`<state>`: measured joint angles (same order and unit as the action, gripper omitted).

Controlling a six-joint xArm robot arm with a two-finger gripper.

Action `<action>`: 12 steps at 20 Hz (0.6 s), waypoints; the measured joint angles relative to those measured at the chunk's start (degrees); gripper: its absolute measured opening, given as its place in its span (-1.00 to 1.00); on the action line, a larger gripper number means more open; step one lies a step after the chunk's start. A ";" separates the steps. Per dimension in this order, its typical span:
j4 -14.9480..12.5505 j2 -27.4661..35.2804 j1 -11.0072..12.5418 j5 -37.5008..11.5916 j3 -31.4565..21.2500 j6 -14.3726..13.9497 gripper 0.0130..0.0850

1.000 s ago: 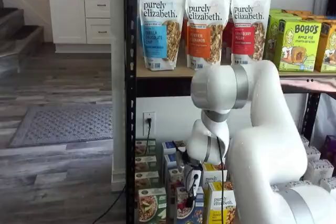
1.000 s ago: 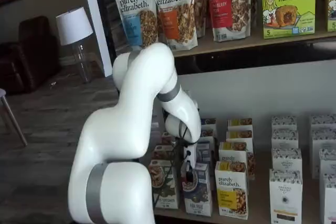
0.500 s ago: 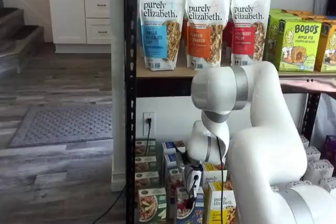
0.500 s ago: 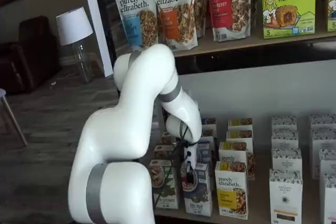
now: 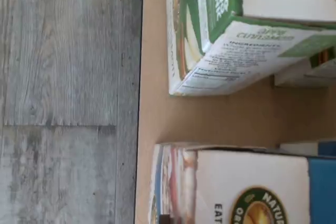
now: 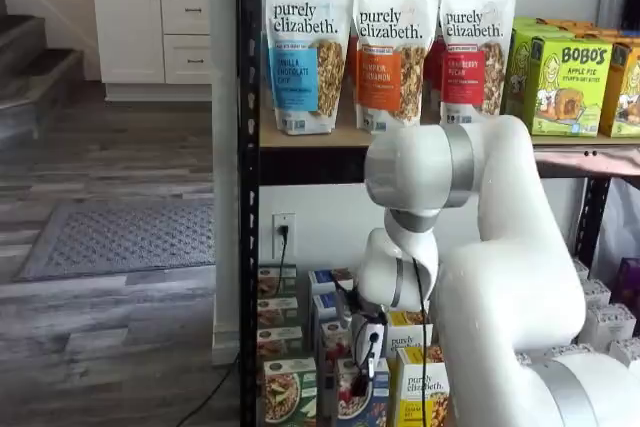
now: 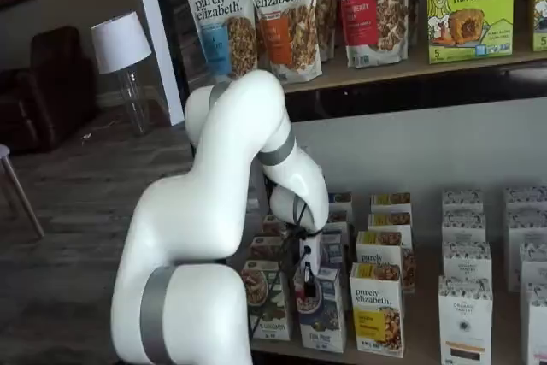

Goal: Pick up the blue and white box that is on the bottom shelf, the second box from the left

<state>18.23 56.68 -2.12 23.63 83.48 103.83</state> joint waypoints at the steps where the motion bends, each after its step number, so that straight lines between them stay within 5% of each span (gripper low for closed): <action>1: -0.20 -0.06 0.01 -0.06 -0.11 -0.15 0.33; 7: 0.35 -0.41 0.06 -0.20 -0.65 0.41 0.33; 12: 0.41 -0.71 0.01 -0.12 -1.04 0.43 0.00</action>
<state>18.64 55.96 -2.11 23.52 82.45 104.25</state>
